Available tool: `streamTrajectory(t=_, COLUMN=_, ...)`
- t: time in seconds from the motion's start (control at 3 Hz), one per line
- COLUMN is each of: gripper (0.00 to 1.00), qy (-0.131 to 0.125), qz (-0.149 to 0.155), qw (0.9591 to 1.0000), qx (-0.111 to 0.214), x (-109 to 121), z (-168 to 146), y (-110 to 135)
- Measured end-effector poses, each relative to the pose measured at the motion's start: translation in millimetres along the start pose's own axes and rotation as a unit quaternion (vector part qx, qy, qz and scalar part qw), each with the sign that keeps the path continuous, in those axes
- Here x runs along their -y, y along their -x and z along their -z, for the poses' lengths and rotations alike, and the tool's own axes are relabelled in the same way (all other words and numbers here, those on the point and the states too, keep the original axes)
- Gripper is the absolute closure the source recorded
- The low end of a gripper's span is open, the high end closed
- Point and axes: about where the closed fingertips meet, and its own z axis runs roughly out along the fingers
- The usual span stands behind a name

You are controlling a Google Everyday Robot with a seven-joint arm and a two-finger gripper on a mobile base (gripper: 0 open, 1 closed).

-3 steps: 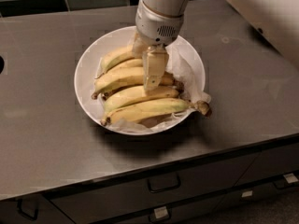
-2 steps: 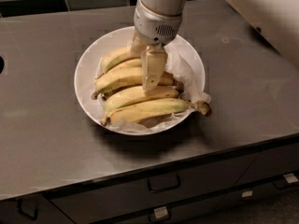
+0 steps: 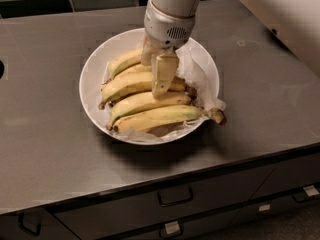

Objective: Pick banana from white bowl

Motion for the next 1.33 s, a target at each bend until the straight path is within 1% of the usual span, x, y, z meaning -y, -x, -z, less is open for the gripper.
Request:
streamTrajectory(t=1.0, gripper=0.44, qy=0.006, qz=-0.001, qw=1.0000, qx=0.001, x=0.3, z=-4.7, y=-3.0)
streamTrajectory(t=1.33, gripper=0.61, qy=0.010, qz=0.001, qw=0.9999, qx=0.002, x=0.6, z=-6.8, y=-2.8)
